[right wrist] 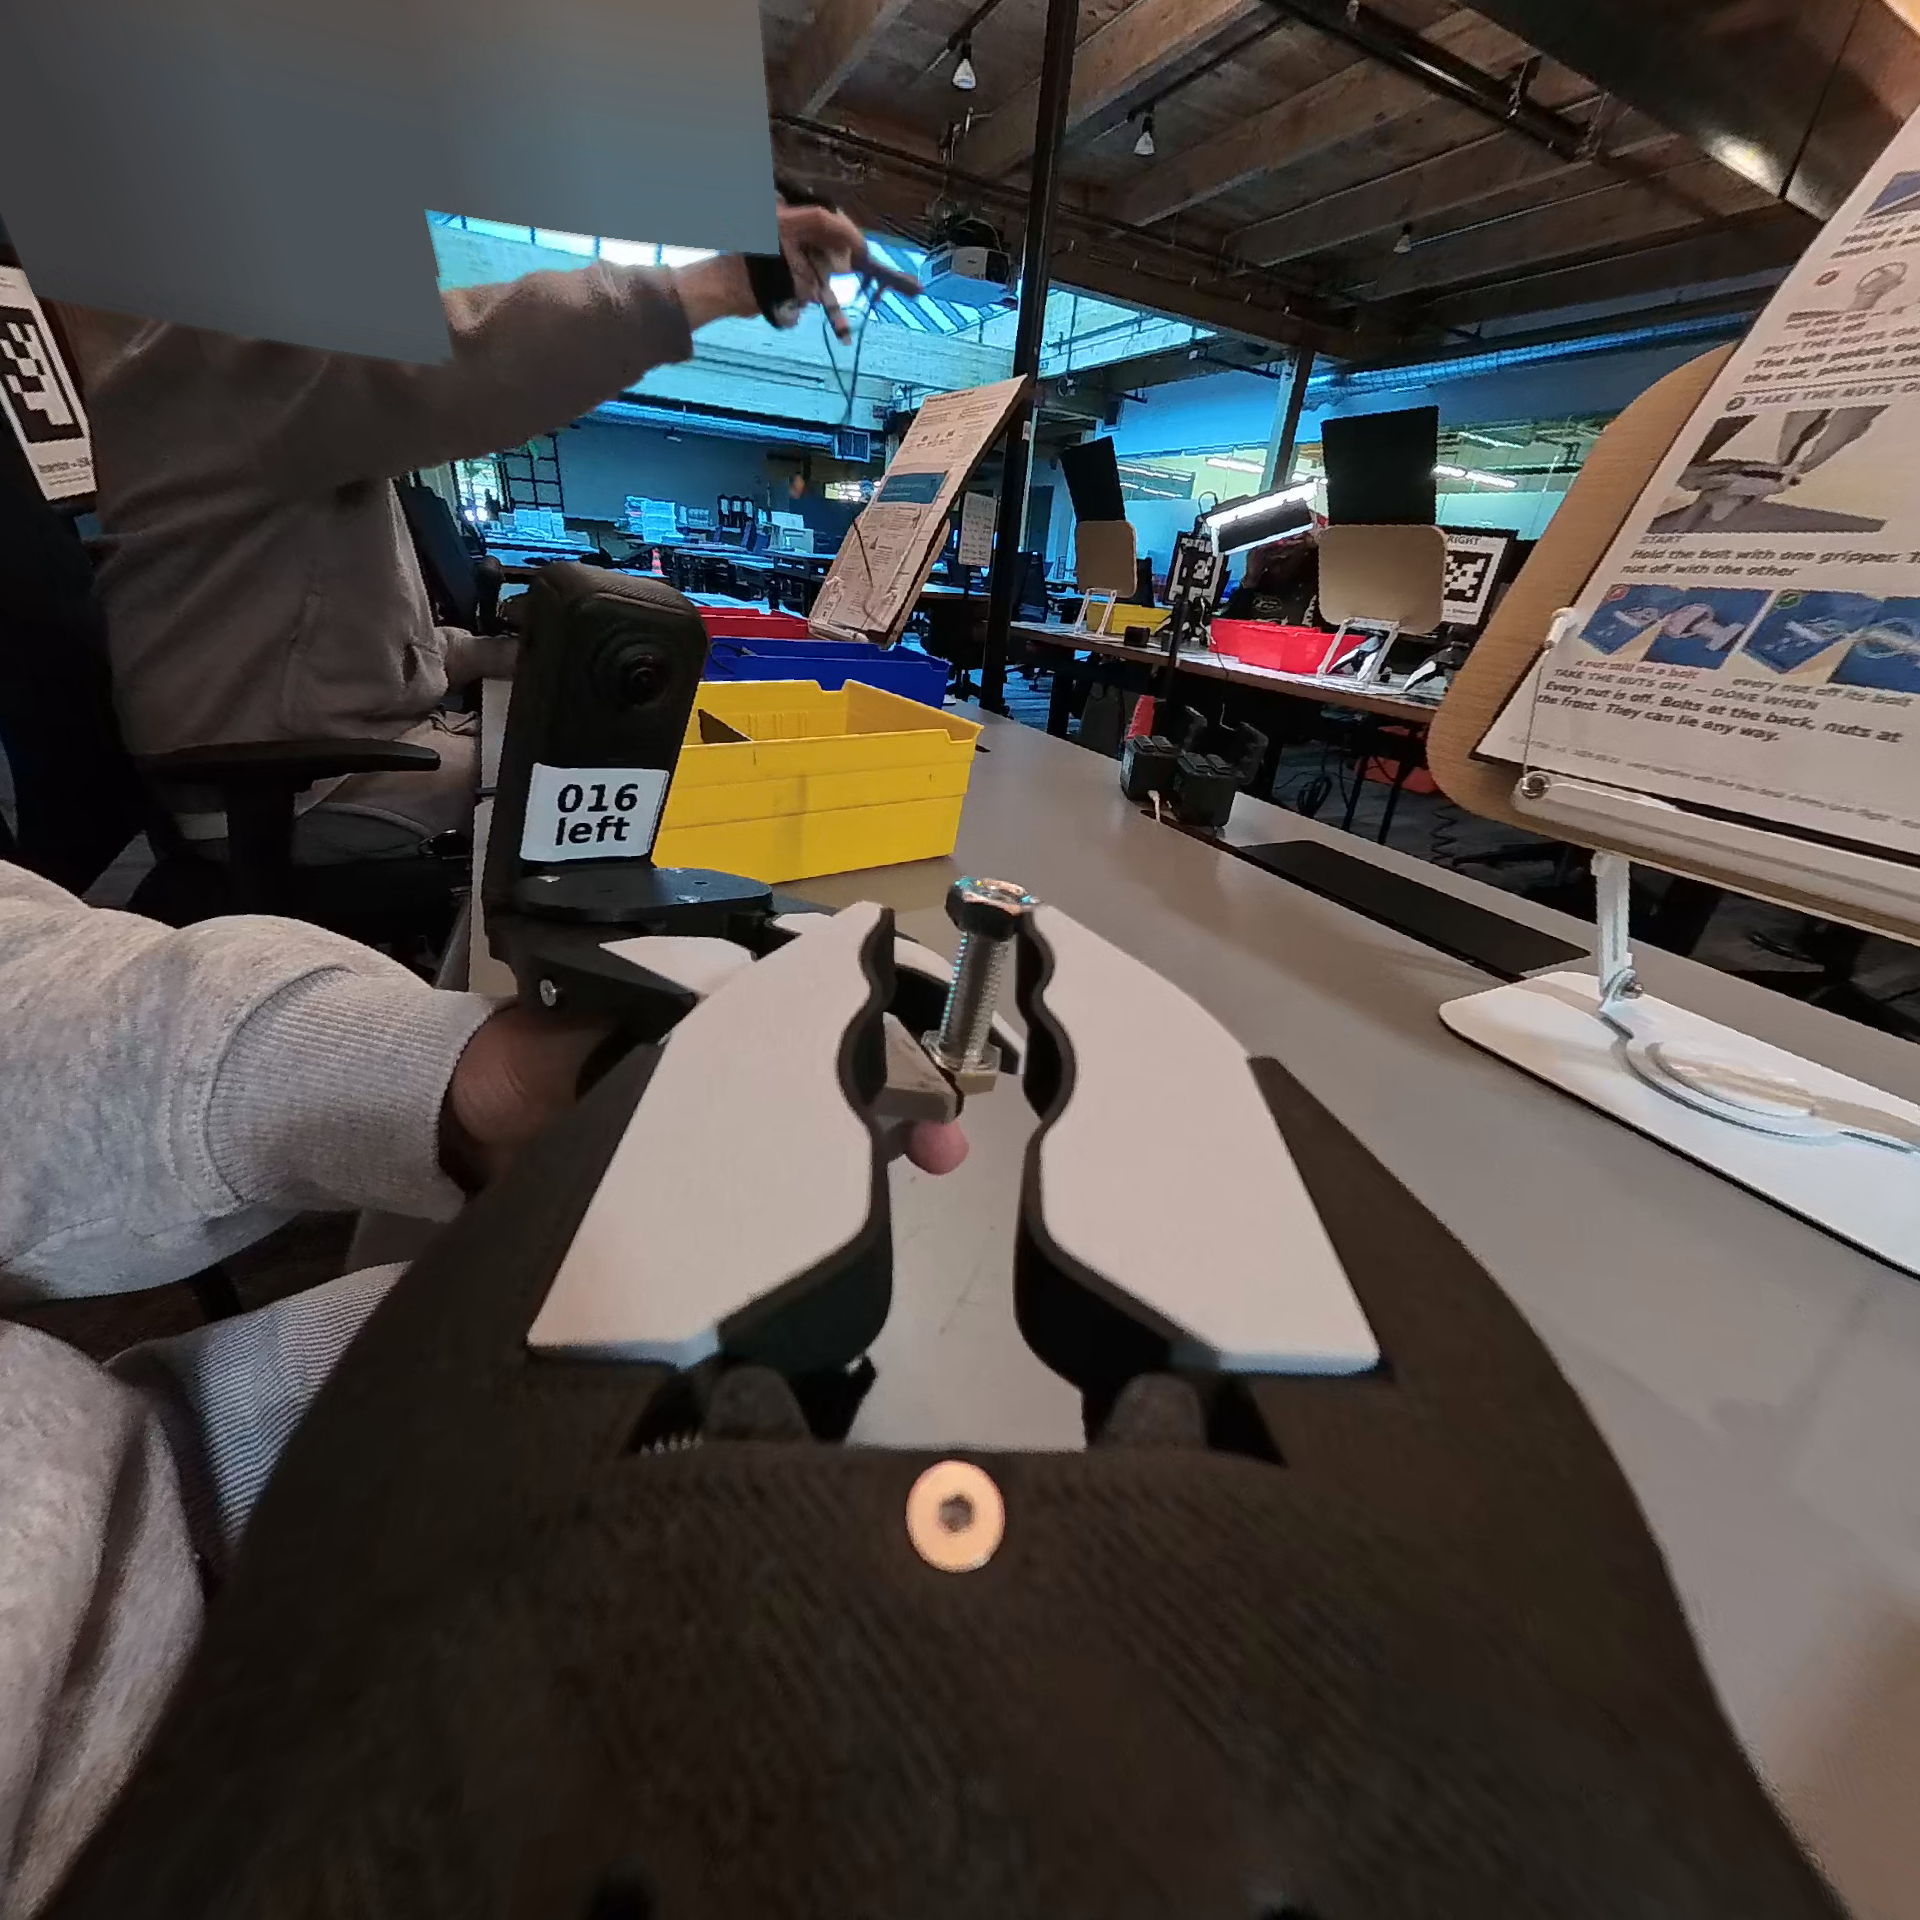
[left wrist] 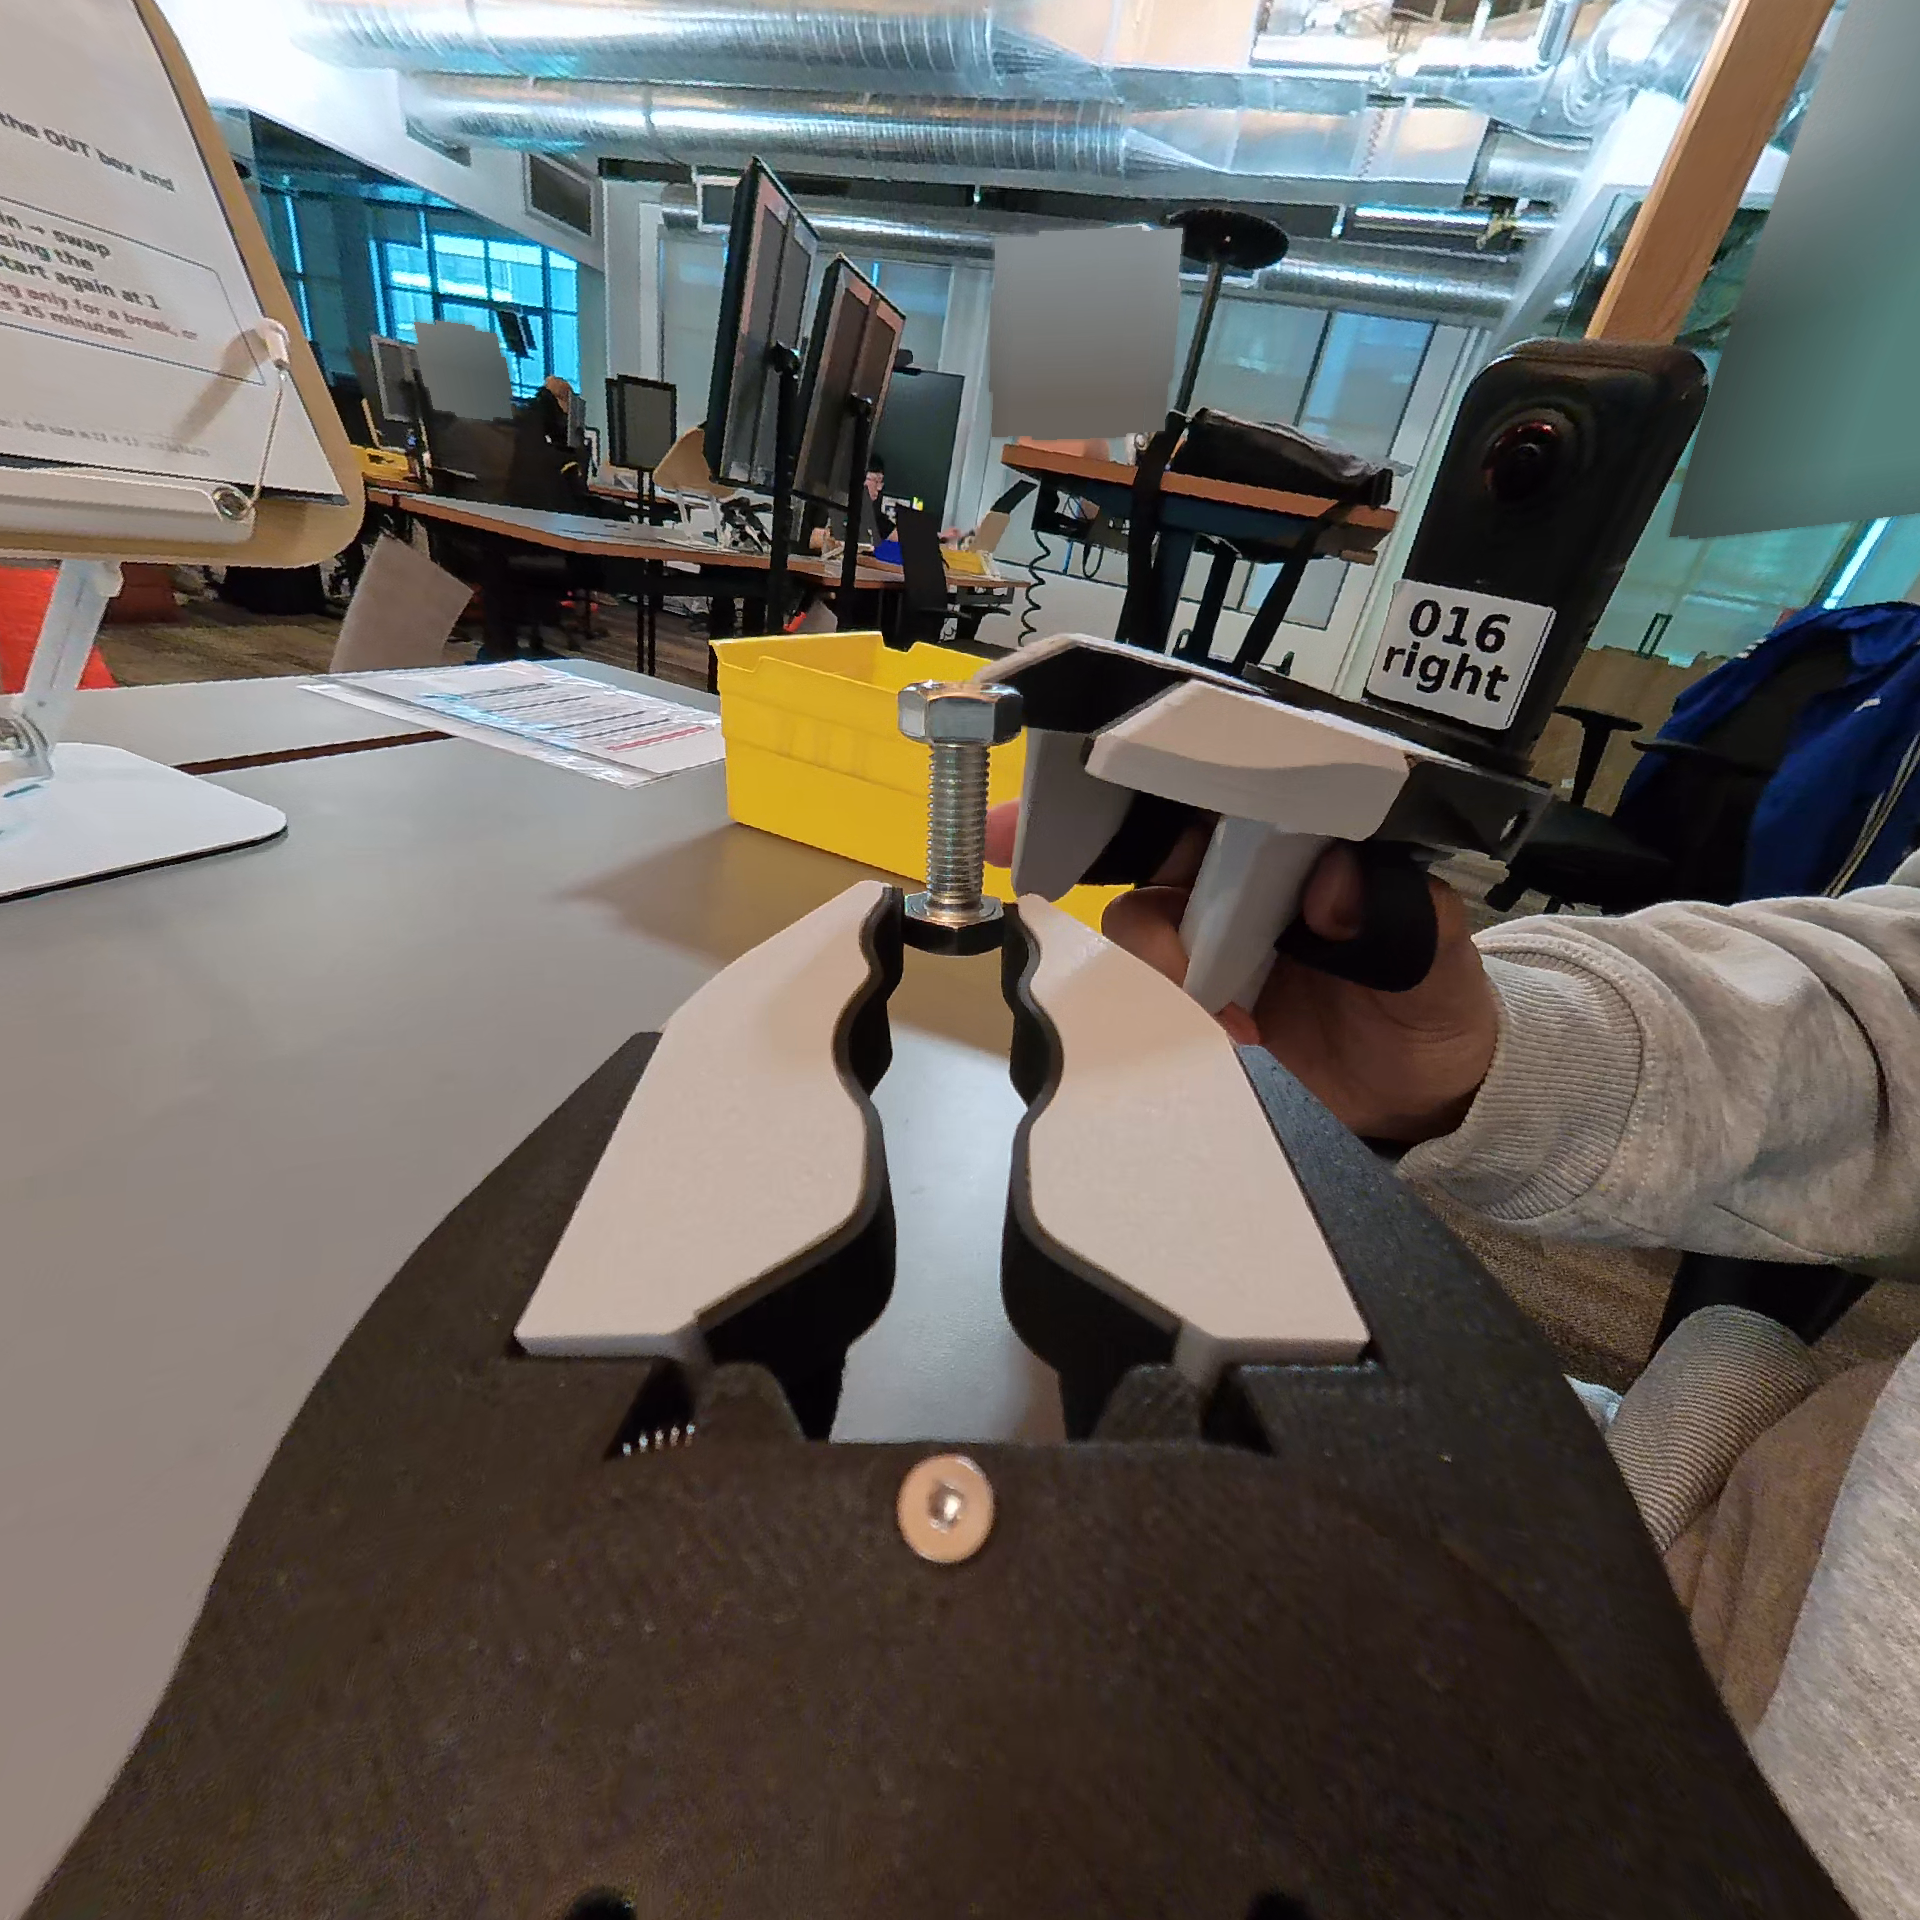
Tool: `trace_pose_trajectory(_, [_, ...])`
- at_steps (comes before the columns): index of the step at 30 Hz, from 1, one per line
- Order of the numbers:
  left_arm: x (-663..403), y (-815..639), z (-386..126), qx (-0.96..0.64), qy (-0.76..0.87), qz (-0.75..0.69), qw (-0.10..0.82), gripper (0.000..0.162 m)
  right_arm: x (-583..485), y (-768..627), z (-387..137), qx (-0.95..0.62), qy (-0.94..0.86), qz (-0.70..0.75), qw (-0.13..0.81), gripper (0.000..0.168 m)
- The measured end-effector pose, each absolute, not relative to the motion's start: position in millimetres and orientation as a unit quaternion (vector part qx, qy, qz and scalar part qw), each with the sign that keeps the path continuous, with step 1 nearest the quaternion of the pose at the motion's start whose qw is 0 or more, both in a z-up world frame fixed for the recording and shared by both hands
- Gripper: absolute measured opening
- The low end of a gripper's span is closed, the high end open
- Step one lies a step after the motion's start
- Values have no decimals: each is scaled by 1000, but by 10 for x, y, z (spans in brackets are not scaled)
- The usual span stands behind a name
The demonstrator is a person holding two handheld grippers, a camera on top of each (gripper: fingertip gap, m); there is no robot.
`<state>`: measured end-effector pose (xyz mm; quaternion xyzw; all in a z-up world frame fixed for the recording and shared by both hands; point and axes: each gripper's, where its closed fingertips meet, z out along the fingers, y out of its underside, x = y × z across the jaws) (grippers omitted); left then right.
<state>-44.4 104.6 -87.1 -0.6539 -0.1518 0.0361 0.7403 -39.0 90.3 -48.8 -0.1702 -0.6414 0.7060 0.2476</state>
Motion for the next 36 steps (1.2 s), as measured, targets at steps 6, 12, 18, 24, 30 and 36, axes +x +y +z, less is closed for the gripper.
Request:
trace_pose_trajectory(6, [-450, 1039, -869, -653, -153, 37, 741, 20, -342, 908, -454, -161, -641, 709, 248, 11])
trace_pose_trajectory(12, [-435, 1050, -873, -655, -150, 35, 740, 19, -438, 982, -435, -181, -623, 712, 268, 28])
trace_pose_trajectory(18, [-454, 1040, -878, -655, -154, 38, 739, 19, -424, 903, -514, -168, -647, 692, 273, 25])
trace_pose_trajectory(24, [-470, 1027, -876, -653, -158, 39, 740, 19, -355, 905, -458, -149, -642, 695, 286, 10])
trace_pose_trajectory(30, [-454, 1045, -889, -657, -153, 41, 737, 19, -432, 932, -471, -173, -632, 702, 278, 32])
trace_pose_trajectory(36, [-496, 1012, -882, -653, -162, 45, 739, 19, -274, 805, -443, -131, -644, 696, 289, 14])
